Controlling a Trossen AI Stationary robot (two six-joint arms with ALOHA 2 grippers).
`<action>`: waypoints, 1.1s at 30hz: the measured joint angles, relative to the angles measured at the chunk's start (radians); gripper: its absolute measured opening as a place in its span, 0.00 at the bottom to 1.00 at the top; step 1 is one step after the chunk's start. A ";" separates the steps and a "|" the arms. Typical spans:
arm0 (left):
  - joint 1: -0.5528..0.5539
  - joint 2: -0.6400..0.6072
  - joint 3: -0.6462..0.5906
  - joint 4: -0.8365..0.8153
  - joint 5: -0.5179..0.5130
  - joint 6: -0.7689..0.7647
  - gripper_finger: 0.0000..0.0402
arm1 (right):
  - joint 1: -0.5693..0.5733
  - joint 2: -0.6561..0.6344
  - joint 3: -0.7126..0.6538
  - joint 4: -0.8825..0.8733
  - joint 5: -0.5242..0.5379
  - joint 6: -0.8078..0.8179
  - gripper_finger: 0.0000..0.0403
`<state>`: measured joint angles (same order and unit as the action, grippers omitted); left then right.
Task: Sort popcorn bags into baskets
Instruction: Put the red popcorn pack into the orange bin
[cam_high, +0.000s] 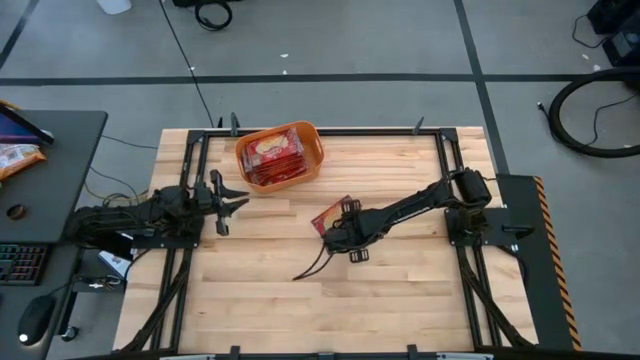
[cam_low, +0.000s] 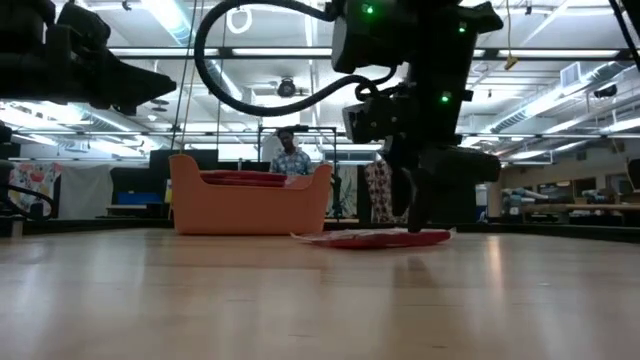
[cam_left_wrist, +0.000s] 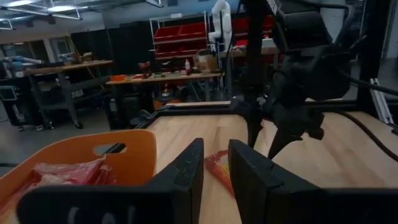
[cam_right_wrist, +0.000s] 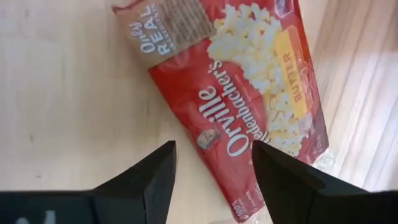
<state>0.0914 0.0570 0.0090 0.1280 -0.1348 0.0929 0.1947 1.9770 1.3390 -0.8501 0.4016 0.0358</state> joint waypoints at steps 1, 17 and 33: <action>0.000 0.000 0.000 0.001 0.001 0.001 0.19 | 0.000 0.001 0.000 0.002 0.006 -0.003 0.53; 0.000 0.001 -0.001 -0.021 0.326 -0.006 0.16 | -0.048 0.002 0.000 0.022 -0.056 -0.027 0.41; 0.000 0.002 -0.002 -0.058 0.323 -0.095 0.17 | -0.058 -0.004 -0.090 0.131 -0.086 -0.069 0.26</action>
<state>0.0910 0.0586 0.0074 0.0700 0.1886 -0.0018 0.1368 1.9728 1.2494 -0.7193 0.3161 -0.0334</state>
